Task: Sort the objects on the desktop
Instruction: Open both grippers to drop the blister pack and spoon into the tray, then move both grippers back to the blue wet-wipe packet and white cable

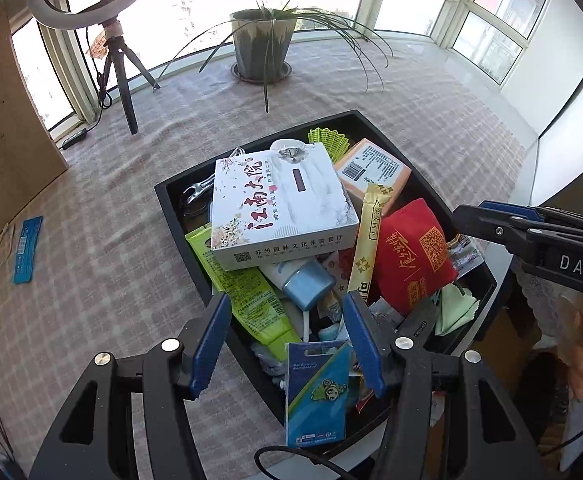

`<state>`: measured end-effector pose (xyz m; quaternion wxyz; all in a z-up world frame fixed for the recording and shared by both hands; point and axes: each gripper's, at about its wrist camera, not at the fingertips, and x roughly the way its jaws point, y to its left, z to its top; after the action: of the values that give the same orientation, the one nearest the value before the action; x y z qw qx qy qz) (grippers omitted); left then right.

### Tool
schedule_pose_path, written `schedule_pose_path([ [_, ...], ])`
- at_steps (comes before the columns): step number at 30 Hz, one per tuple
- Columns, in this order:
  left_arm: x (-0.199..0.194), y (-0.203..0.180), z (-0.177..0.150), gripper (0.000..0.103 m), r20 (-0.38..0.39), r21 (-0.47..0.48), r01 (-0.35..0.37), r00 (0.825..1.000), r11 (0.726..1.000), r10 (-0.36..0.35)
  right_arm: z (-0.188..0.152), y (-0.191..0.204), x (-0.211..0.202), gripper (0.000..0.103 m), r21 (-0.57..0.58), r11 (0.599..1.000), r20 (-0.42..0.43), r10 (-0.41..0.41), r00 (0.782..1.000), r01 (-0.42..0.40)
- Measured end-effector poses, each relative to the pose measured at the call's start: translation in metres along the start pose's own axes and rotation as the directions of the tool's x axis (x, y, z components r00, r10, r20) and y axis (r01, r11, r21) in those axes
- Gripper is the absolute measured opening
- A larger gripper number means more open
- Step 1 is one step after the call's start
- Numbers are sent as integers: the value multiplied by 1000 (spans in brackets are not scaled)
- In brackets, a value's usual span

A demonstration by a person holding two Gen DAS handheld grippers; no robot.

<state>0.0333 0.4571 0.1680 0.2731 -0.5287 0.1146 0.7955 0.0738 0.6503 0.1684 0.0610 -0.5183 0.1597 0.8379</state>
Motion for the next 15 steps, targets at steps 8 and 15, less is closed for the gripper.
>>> schedule_pose_path([
  [8, -5, 46, -9, 56, -9, -57, -24, 1000, 998, 24, 3, 42, 7, 46, -38, 999, -3, 23, 1000, -23],
  [15, -16, 117, -14, 56, -9, -146, -82, 997, 986, 82, 12, 100, 23, 49, -87, 993, -20, 81, 997, -83],
])
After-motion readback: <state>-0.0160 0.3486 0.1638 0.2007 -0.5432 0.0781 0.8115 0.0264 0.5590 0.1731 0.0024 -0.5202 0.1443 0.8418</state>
